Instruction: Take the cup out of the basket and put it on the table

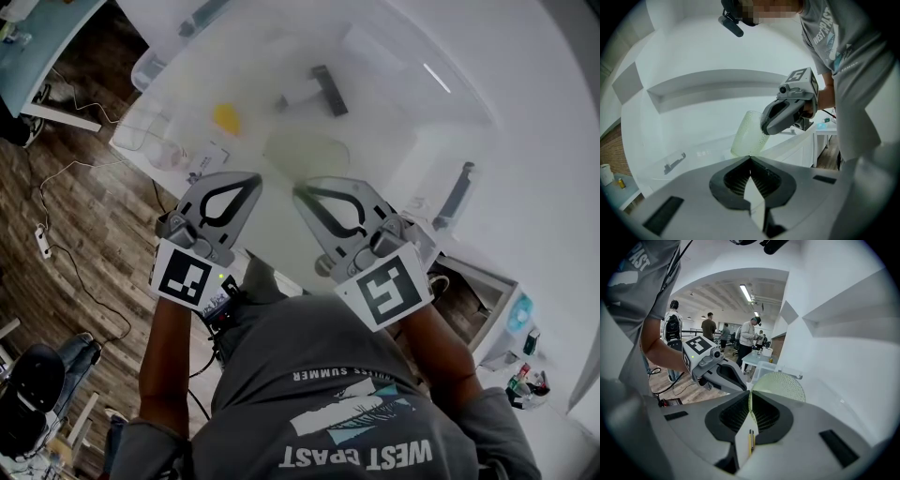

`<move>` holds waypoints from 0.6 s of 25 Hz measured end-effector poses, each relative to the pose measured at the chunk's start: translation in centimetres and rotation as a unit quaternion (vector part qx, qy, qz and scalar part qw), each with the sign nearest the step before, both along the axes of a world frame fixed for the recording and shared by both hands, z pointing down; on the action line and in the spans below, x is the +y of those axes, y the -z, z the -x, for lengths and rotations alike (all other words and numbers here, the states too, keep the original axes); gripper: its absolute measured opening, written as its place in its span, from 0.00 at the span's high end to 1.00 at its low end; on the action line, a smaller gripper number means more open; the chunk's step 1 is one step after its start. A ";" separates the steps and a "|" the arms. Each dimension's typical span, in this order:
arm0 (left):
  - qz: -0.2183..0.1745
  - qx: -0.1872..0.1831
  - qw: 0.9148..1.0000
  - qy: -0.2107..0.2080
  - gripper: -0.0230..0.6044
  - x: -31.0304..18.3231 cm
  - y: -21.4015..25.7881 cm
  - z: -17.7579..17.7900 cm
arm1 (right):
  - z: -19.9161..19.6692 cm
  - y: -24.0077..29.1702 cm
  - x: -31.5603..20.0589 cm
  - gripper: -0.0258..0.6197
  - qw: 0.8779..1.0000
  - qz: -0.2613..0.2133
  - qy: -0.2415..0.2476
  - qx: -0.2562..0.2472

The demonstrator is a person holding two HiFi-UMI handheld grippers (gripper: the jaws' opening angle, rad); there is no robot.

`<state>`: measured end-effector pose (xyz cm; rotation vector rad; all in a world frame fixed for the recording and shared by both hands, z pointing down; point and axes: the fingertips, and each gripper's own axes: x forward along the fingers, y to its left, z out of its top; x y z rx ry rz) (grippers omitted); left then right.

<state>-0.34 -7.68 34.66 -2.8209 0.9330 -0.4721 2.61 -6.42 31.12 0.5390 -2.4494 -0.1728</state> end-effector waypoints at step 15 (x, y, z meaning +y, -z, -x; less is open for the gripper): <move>-0.004 -0.002 1.000 0.003 0.95 0.1 0.3 0.6 | 0.2 2.0 2.6 0.92 1.000 -0.008 0.008 -0.003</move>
